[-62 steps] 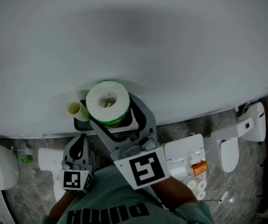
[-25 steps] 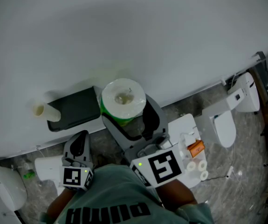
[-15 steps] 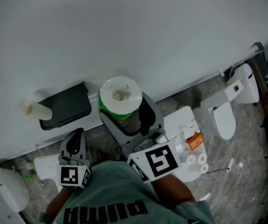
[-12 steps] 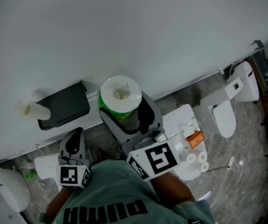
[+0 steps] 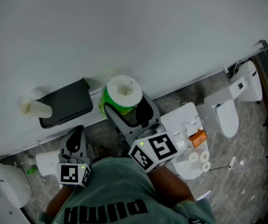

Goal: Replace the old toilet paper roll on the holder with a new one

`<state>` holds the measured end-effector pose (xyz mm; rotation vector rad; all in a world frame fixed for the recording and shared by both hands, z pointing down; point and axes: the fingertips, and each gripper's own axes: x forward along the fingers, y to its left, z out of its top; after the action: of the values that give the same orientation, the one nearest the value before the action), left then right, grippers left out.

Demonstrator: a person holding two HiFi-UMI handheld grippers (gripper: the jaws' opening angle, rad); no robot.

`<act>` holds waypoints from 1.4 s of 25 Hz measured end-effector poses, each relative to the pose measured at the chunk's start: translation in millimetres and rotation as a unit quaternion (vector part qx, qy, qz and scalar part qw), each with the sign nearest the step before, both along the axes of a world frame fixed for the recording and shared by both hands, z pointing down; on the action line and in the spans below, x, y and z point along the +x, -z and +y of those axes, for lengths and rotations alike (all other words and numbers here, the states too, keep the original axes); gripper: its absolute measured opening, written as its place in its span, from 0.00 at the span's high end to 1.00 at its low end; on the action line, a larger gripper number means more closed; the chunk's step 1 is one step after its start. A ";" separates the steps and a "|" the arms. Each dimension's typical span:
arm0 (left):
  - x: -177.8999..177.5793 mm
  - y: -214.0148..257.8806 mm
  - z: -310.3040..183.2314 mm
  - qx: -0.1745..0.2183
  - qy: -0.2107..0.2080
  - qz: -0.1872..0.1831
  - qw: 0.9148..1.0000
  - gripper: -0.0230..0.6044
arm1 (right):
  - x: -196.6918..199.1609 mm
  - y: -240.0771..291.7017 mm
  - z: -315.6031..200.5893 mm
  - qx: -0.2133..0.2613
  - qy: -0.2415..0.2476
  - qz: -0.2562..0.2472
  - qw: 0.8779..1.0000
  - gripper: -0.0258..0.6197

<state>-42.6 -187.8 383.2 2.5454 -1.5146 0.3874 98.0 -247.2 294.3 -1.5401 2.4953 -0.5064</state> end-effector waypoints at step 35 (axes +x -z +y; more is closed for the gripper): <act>-50.2 4.1 6.3 0.005 0.052 -0.003 0.999 0.96 | -18.7 -71.9 -27.9 -0.167 0.002 -0.377 0.911 0.33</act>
<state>-92.8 -181.5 379.1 2.4620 -1.6449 0.3742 79.3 -275.1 366.2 -1.1066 1.8615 -1.2940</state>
